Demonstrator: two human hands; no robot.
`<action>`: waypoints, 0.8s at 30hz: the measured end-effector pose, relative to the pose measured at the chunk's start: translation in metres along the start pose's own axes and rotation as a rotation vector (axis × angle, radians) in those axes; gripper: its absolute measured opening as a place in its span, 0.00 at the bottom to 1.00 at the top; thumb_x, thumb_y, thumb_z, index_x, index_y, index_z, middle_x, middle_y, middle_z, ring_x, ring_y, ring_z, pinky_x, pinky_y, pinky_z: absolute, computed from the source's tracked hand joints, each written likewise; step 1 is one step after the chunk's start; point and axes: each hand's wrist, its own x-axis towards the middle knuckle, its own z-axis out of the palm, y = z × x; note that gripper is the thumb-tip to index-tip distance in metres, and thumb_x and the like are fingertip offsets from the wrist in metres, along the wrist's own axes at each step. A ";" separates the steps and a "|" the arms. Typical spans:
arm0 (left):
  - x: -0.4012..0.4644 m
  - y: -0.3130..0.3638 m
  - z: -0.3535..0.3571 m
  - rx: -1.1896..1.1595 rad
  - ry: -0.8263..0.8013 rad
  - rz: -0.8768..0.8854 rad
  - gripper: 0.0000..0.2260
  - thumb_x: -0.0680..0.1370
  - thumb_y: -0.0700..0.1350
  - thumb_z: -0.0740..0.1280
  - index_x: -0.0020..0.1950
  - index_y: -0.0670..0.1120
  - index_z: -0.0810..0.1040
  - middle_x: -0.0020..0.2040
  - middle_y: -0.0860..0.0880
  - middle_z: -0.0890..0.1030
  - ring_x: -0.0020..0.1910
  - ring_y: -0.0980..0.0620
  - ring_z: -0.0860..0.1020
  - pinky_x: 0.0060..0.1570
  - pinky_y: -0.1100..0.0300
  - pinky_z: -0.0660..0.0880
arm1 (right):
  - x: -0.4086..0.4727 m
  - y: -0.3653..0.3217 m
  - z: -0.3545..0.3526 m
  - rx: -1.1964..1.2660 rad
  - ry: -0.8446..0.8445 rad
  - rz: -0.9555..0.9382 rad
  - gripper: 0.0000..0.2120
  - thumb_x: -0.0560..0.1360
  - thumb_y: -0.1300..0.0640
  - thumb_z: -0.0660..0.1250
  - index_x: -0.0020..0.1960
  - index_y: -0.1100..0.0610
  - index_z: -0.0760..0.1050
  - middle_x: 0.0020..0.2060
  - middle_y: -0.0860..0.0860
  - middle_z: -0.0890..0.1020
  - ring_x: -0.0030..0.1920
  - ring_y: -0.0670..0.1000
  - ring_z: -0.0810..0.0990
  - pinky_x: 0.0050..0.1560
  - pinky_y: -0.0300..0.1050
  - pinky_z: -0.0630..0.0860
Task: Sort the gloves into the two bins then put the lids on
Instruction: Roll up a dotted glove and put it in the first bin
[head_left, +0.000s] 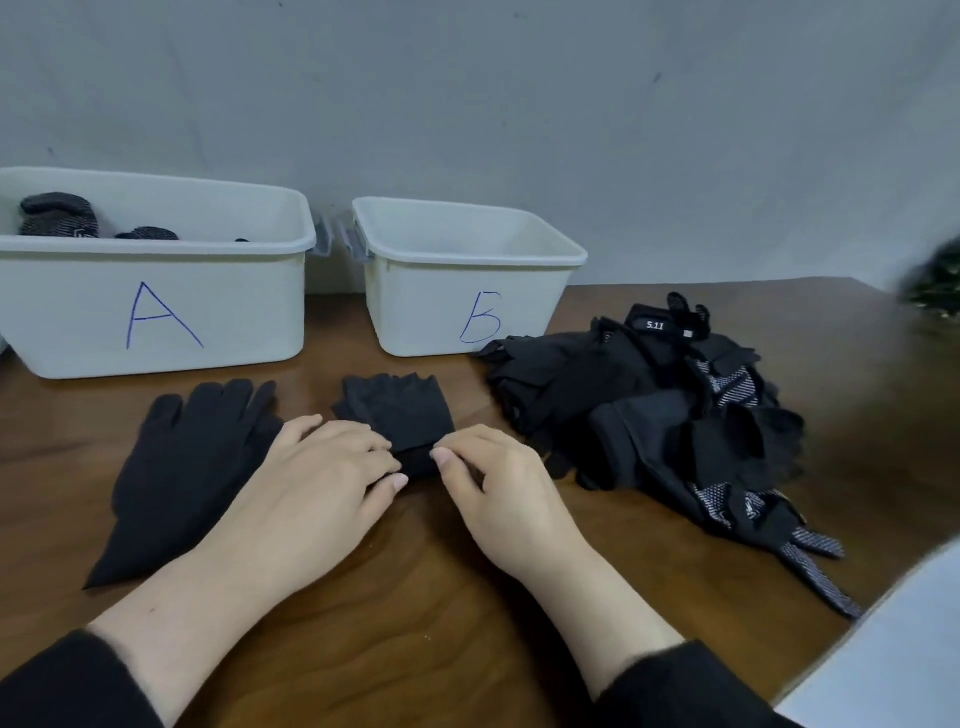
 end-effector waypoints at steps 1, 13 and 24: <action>0.003 0.003 0.000 0.006 0.046 -0.005 0.24 0.81 0.60 0.49 0.52 0.58 0.85 0.55 0.60 0.82 0.63 0.57 0.76 0.70 0.50 0.62 | 0.000 0.000 -0.002 0.013 0.033 -0.004 0.11 0.83 0.53 0.62 0.54 0.55 0.83 0.50 0.44 0.82 0.51 0.44 0.79 0.54 0.45 0.77; 0.027 0.078 0.006 -0.176 0.153 0.086 0.12 0.81 0.53 0.62 0.59 0.54 0.82 0.53 0.59 0.81 0.54 0.57 0.78 0.60 0.54 0.72 | -0.007 0.034 -0.091 -0.076 0.241 0.073 0.08 0.81 0.55 0.67 0.55 0.54 0.83 0.49 0.42 0.83 0.51 0.41 0.80 0.53 0.38 0.76; 0.035 0.091 0.010 -0.292 0.158 0.096 0.13 0.82 0.52 0.61 0.62 0.52 0.81 0.56 0.57 0.81 0.56 0.55 0.78 0.59 0.54 0.72 | -0.023 0.102 -0.168 -0.570 0.213 0.583 0.21 0.72 0.35 0.71 0.51 0.51 0.72 0.49 0.48 0.72 0.46 0.52 0.74 0.43 0.48 0.71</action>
